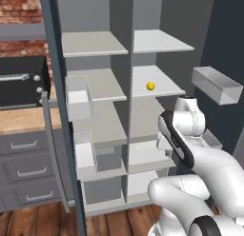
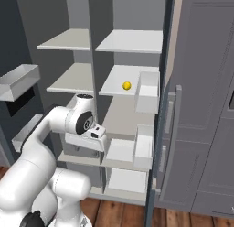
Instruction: Retrieve a lemon from the fridge and place it on the cutting board with the fish.
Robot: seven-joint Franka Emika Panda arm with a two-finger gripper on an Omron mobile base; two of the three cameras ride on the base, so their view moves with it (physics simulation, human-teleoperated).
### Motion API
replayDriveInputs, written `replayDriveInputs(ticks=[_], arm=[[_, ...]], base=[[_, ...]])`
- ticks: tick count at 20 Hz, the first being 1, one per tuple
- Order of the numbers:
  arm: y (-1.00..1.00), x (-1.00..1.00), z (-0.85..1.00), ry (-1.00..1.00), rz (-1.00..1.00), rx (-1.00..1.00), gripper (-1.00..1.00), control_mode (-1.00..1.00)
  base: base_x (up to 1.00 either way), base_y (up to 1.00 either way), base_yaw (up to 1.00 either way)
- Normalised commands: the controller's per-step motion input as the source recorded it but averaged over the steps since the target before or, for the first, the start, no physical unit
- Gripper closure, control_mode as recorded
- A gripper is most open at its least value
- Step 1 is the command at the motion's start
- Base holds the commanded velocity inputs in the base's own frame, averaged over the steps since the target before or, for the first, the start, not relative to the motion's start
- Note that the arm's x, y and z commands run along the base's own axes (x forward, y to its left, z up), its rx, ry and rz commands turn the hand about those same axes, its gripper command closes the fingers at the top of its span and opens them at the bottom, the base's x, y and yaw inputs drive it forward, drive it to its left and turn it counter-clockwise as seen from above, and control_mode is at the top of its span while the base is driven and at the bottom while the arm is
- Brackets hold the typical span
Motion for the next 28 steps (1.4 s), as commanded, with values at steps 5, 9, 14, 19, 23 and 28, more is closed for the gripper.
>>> replayDriveInputs(ticks=[5,9,14,19,23,28], arm=[[0.00,0.00,0.00,0.00,0.00,0.00,-1.00,1.00],[0.00,0.00,0.00,0.00,0.00,0.00,-1.00,1.00],[0.00,0.00,0.00,0.00,0.00,0.00,-1.00,1.00],[0.00,0.00,0.00,0.00,0.00,0.00,-1.00,1.00],[0.00,0.00,0.00,0.00,0.00,0.00,-1.00,1.00],[0.00,0.00,0.00,0.00,0.00,0.00,-1.00,1.00]], base=[[0.00,-0.08,-0.17],[0.00,0.00,-0.15],[0.04,0.00,-0.13],[0.27,0.00,-0.05],[0.35,0.00,-0.03],[0.35,0.00,-0.01]])
